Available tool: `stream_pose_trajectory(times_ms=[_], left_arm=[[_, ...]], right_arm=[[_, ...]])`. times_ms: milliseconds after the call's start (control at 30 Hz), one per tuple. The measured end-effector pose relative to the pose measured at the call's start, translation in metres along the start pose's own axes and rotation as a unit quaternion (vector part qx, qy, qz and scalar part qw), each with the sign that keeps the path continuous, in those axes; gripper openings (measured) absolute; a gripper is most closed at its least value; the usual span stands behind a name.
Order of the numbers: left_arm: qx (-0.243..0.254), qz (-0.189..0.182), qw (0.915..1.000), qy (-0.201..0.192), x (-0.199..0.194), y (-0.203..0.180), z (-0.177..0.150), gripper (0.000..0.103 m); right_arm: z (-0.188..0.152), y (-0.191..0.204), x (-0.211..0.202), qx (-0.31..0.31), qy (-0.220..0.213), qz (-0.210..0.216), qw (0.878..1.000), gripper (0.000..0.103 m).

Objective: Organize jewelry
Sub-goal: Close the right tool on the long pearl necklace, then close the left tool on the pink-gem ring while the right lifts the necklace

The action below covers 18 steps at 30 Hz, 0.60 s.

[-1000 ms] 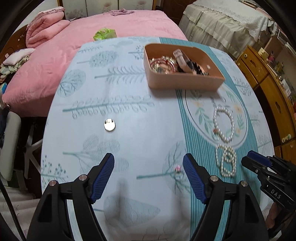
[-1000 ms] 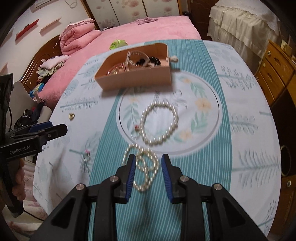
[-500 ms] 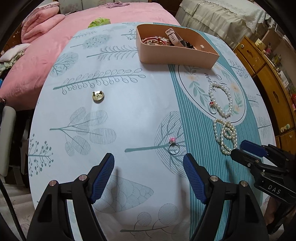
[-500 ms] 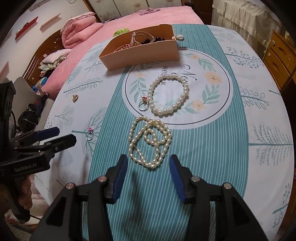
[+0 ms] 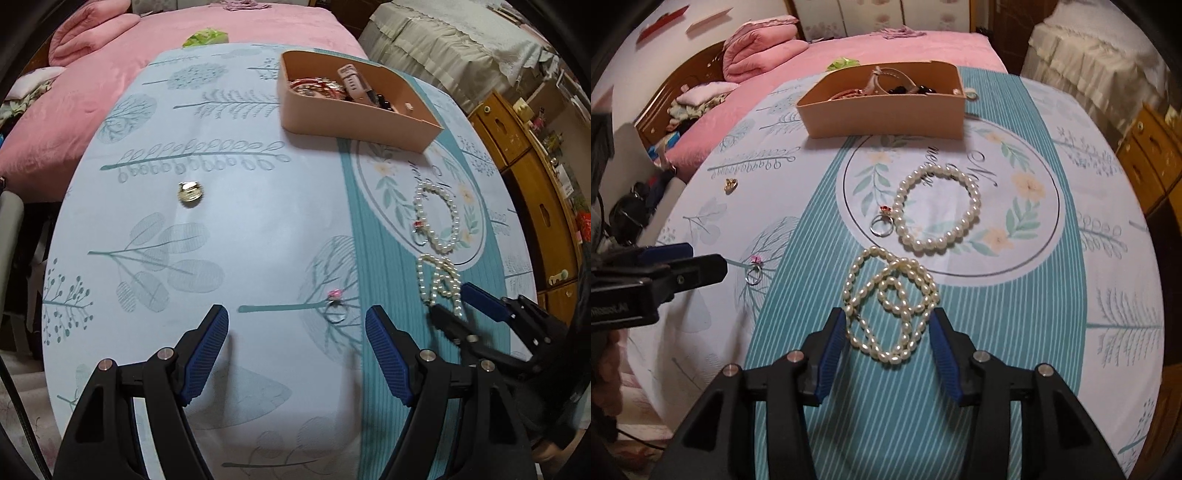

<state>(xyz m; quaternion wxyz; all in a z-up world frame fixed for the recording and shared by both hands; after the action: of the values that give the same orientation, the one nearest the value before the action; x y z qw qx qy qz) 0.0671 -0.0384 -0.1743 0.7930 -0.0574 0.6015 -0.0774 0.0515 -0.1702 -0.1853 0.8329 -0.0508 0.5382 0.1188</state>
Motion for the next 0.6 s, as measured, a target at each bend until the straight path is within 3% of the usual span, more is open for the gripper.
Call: stream_pose_trajectory(times_ms=[100, 233, 367, 600], left_arm=[[0.009, -0.004, 0.9999, -0.004, 0.0, -0.009, 0.003, 0.075], [0.017, -0.007, 0.9998, -0.002, 0.004, -0.018, 0.004, 0.075], [0.011, -0.015, 0.9998, 0.006, 0.009, -0.026, 0.003, 0.074], [-0.031, -0.036, 0.9984, 0.032, 0.023, -0.03, 0.001, 0.042]], right_arm=[[0.003, 0.004, 0.003, -0.037, -0.014, -0.03, 0.999, 0.042], [0.006, 0.007, 0.002, -0.058, -0.02, -0.023, 0.998, 0.013], [0.007, 0.003, -0.001, -0.042, -0.02, -0.008, 0.999, 0.01], [0.01, -0.008, -0.014, 0.002, -0.03, 0.02, 0.999, 0.005]])
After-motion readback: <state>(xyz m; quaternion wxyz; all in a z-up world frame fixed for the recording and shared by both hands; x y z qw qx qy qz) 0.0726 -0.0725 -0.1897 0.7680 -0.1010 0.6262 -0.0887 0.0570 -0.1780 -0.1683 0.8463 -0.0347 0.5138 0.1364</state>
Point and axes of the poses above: each gripper's, at about its wrist camera, not at the fingertips, and x roughly the way its jaws point, y to its left, z to its top, the point moved 10 cm from there along x, roughly the way its jaws point, and after that the axes turned 3 degrees about y, right-handed, at the moved point
